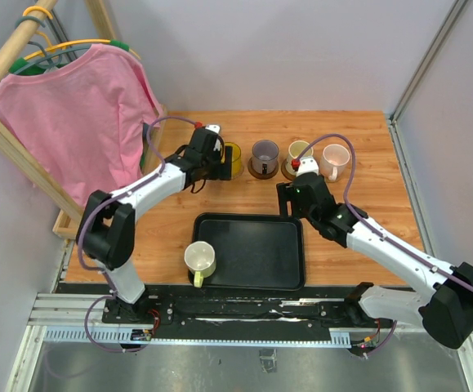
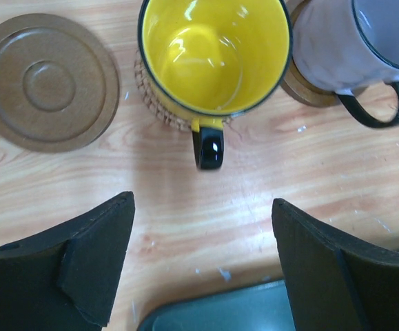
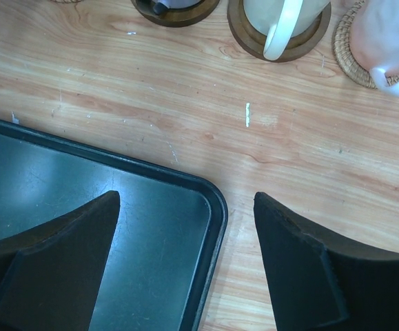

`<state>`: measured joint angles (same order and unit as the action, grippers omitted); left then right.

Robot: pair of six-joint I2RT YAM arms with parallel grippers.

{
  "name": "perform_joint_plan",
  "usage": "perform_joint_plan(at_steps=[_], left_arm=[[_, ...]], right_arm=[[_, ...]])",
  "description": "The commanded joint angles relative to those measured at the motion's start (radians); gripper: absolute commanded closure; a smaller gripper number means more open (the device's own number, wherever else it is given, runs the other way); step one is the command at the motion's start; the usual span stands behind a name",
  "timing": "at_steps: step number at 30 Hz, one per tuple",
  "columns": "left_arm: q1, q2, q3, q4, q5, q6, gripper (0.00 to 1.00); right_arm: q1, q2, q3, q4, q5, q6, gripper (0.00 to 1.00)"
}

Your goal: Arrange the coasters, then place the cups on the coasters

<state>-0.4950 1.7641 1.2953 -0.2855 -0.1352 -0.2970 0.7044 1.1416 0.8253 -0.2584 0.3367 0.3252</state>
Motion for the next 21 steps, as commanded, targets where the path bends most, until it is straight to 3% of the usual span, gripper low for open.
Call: perform_joint_plan(at_steps=[1,7,21], left_arm=[[-0.021,-0.167,-0.087,-0.034,-0.042,-0.017,0.15],[-0.059,-0.432,-0.264,-0.147,-0.102,-0.077,0.17],[-0.148,-0.841,-0.482,-0.449,-0.028,-0.300,0.46]], right_arm=[[-0.006,-0.033,-0.013,0.010,-0.004,0.016,0.20],[-0.007,-0.034,-0.024,0.017,-0.006,0.008,0.20],[-0.009,0.006,-0.029,0.055,-0.050,0.016,0.21]])
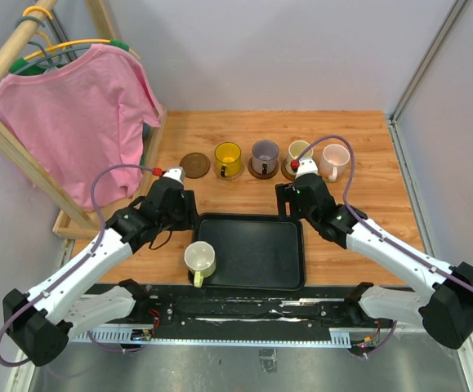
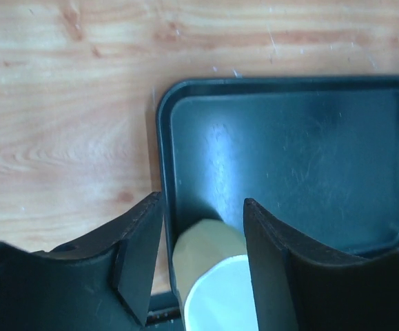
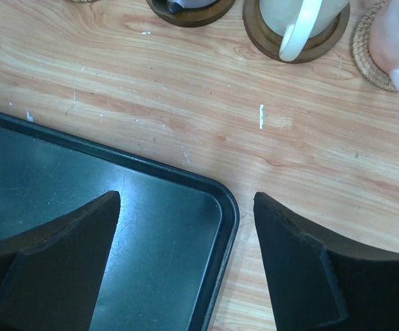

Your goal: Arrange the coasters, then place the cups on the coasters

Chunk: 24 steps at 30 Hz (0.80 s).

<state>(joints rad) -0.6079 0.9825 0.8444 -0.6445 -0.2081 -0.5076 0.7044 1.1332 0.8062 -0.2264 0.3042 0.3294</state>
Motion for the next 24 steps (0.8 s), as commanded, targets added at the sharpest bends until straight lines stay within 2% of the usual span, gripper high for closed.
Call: perform_joint_plan(at_steps=[1,12,15,22,24], left_arm=[[-0.046,-0.072,-0.040,-0.104,0.060,-0.104,0.47],[-0.108,-0.173,-0.110,-0.199,0.152,-0.205,0.49],[-0.113,-0.172,-0.134,-0.188,0.164,-0.206,0.55],[-0.122,-0.147,-0.179,-0.123,0.167,-0.200,0.57],[-0.124,-0.140,-0.191,-0.101,0.162,-0.193,0.60]], right_arm=[[-0.008,0.019,-0.010,0.023,-0.020,0.012,0.21],[-0.008,0.062,0.003,0.025,-0.050,0.027,0.21],[-0.009,0.066,0.007,0.028,-0.059,0.029,0.21],[-0.008,0.064,0.009,0.027,-0.061,0.029,0.21],[-0.009,0.063,0.008,0.027,-0.061,0.030,0.21]])
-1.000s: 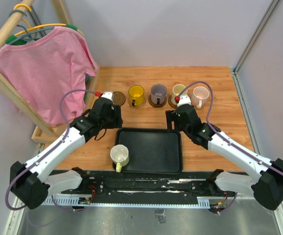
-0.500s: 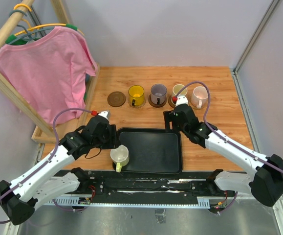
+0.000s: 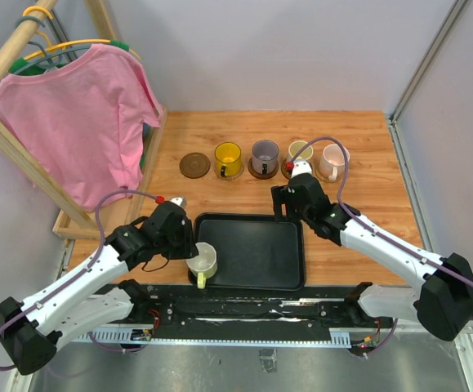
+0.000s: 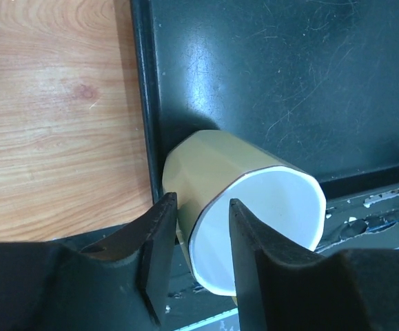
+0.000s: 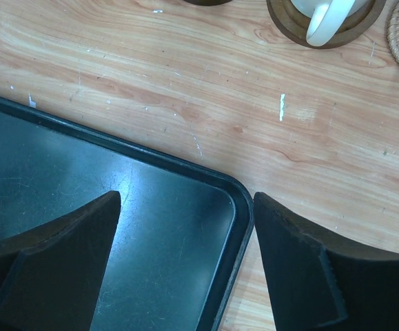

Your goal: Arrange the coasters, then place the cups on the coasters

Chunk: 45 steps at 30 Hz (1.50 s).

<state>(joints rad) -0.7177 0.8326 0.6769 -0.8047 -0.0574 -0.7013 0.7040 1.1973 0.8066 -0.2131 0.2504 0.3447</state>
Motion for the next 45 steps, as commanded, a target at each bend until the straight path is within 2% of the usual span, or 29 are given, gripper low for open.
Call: perform_joint_plan(at_steps=[1,9,15,26,33,36,38,40,45], left_arm=[[-0.015,0.014,-0.028,0.072,0.009,0.008,0.62],[-0.016,0.017,-0.085,0.285,0.009,0.083,0.66],[-0.015,0.043,-0.105,0.437,-0.052,0.179,0.68],[-0.015,0.191,-0.072,0.676,-0.123,0.406,0.63],[-0.015,0.286,-0.014,0.772,-0.157,0.473,0.61],[-0.015,0.303,0.008,0.776,-0.162,0.479,0.50],[-0.015,0.302,0.023,0.760,-0.172,0.473,0.31],[-0.015,0.290,0.038,0.734,-0.180,0.464,0.19],[-0.015,0.200,0.059,0.639,-0.165,0.465,0.13]], right_arm=[[-0.008,-0.001,0.006,0.013,-0.008,0.015,0.21],[-0.008,-0.004,0.005,0.014,-0.003,0.017,0.21],[-0.008,-0.008,0.005,0.015,0.005,0.016,0.21],[-0.008,-0.005,0.003,0.012,0.010,0.016,0.21],[-0.008,0.003,0.004,0.008,0.012,0.016,0.21],[-0.008,0.003,0.004,0.005,0.012,0.017,0.21],[-0.009,0.001,0.003,0.004,0.012,0.017,0.21],[-0.008,0.003,0.005,0.005,0.013,0.016,0.21],[-0.008,0.006,0.005,0.004,0.013,0.016,0.21]])
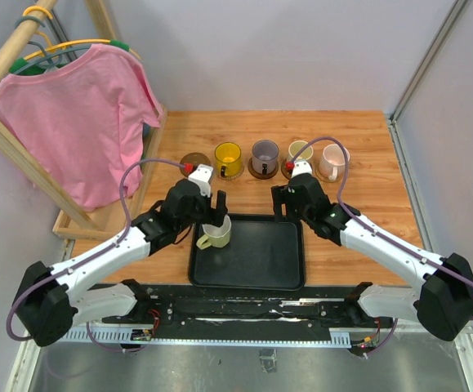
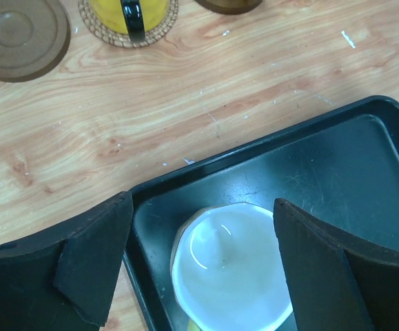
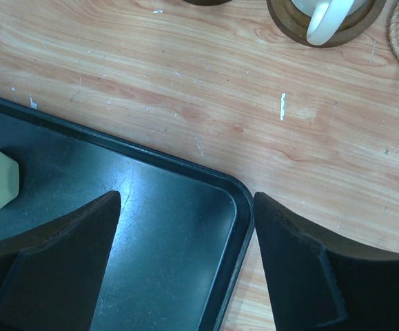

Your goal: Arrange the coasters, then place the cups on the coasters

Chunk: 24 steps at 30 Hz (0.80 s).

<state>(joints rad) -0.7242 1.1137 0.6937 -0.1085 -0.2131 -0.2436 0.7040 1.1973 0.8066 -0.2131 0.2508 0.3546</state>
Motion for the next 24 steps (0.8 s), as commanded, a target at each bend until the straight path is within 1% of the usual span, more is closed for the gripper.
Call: perform_joint_plan(at_steps=[1,4,8,9,11,12,18,24], left_arm=[[-0.009,-0.093,0.048,-0.089,-0.004,0.007,0.12],[-0.009,-0.142,0.076,-0.223,0.017,-0.002,0.12],[-0.014,-0.177,0.104,-0.396,0.064,-0.058,0.12],[-0.018,-0.197,0.097,-0.398,0.085,-0.078,0.12],[-0.020,-0.232,0.076,-0.375,0.172,-0.101,0.12],[-0.020,-0.242,0.079,-0.380,0.187,-0.114,0.12],[-0.020,-0.218,0.121,-0.489,0.147,-0.208,0.12],[-0.020,-0.143,0.087,-0.512,0.123,-0.240,0.12]], right_arm=[[-0.009,0.007,0.005,0.004,0.013,0.007,0.21],[-0.009,0.004,0.003,0.005,0.015,0.005,0.21],[-0.009,0.005,0.003,0.010,0.015,0.005,0.21],[-0.008,0.007,0.003,0.012,0.013,0.004,0.21],[-0.008,0.009,0.006,0.015,0.008,0.007,0.21],[-0.008,0.010,0.006,0.013,0.005,0.008,0.21],[-0.008,0.005,0.005,0.015,-0.006,0.009,0.21],[-0.008,0.005,0.002,0.017,-0.011,0.011,0.21]])
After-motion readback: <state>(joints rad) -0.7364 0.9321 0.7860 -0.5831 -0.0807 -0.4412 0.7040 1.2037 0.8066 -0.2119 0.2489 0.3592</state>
